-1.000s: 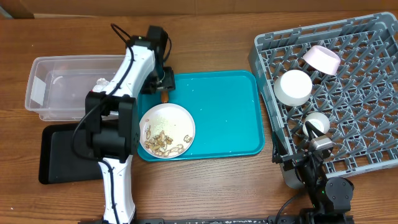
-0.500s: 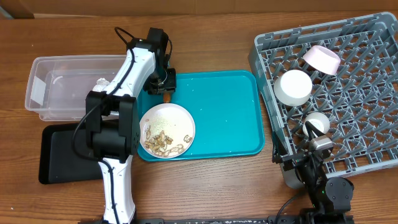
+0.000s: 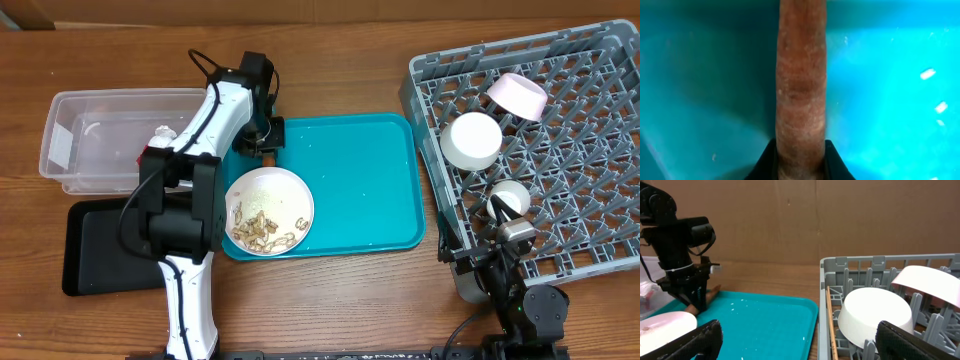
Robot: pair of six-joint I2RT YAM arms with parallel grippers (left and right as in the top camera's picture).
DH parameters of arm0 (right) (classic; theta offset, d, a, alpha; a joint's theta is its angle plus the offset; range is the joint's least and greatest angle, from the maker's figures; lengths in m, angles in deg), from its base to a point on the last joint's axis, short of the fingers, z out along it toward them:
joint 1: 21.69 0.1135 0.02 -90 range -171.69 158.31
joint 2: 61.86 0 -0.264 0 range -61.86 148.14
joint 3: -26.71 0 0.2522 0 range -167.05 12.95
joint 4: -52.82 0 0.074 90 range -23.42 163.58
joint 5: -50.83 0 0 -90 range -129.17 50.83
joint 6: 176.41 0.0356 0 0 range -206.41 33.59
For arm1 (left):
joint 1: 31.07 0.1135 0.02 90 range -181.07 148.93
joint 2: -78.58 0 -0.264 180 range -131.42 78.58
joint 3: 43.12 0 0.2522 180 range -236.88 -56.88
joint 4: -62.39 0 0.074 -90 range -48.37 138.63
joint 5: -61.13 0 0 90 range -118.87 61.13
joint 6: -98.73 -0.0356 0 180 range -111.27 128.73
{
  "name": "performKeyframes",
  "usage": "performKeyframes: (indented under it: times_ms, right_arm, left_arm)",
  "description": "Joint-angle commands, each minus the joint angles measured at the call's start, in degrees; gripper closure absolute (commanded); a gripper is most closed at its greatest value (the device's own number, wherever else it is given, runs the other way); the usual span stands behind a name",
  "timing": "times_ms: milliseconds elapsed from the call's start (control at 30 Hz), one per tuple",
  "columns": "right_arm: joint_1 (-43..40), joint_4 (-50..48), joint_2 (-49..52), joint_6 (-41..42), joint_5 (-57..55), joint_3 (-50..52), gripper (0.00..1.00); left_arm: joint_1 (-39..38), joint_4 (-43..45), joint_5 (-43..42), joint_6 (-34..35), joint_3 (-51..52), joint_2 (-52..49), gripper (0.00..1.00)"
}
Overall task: Sort waste into correct bins and load items into the dishwasher
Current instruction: 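Grasp the carrot with the left gripper and set it on the black tray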
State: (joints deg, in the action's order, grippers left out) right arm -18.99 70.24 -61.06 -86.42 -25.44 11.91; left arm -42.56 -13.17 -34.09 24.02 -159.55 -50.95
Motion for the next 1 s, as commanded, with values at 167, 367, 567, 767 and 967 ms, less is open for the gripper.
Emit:
performKeyframes:
  times_ms: [167, 367, 567, 767, 967]
  right_arm:
    - [-0.2, -0.4, -0.6, 0.2, 0.3, 0.6, 0.0]
    - [-0.2, -0.4, -0.6, 0.2, 0.3, 0.6, 0.0]
    - [-0.2, -0.4, -0.6, 0.3, 0.3, 0.6, 0.0]
    - [-0.2, -0.4, -0.6, 0.2, 0.3, 0.6, 0.0]
    - [-0.2, -0.4, -0.6, 0.2, 0.3, 0.6, 0.0]
  left_arm:
    - [3.3, -12.4, 1.1, 6.3, -12.9, 15.3, 0.96]
    - [5.7, -26.3, 12.7, 14.3, -12.9, 25.6, 0.94]
    - [9.5, -33.5, 18.3, 22.6, -6.5, 33.6, 0.94]
    - [16.5, -24.3, 16.9, 26.0, 18.1, 44.5, 0.91]
    - [30.2, -8.0, 9.2, 29.2, 41.2, 50.2, 0.84]
